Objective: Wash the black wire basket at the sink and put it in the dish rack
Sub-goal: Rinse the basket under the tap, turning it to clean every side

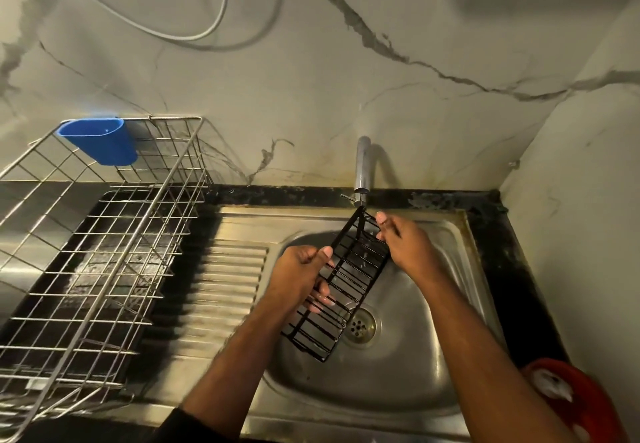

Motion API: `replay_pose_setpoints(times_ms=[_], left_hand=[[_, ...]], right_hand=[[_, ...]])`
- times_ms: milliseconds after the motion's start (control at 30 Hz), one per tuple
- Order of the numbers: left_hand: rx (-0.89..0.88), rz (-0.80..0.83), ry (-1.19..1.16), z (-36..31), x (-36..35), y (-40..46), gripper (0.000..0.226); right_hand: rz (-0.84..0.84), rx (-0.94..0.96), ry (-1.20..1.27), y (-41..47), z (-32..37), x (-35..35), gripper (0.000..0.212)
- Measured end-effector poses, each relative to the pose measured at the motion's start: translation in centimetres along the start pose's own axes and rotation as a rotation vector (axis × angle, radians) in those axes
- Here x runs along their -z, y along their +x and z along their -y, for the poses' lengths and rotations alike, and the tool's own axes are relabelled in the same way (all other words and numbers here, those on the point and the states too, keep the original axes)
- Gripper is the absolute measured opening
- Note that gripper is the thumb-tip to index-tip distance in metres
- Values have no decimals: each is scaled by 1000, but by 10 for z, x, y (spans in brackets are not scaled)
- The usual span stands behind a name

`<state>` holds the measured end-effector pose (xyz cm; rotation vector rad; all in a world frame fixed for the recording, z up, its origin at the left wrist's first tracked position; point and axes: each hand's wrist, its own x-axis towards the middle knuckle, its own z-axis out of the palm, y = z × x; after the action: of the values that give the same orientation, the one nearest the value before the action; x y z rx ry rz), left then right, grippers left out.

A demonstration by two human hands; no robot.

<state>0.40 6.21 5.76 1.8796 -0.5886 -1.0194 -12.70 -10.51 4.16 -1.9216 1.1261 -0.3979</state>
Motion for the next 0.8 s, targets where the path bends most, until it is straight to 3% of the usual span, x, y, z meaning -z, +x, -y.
replay_pose_setpoints(times_ms=[500, 800], left_hand=[[-10, 21, -78, 9, 14, 1, 33], [0, -44, -174, 10, 9, -6, 32]], right_hand=[[-20, 25, -37, -5, 12, -10, 45], [-97, -71, 203, -5, 28, -22, 54]])
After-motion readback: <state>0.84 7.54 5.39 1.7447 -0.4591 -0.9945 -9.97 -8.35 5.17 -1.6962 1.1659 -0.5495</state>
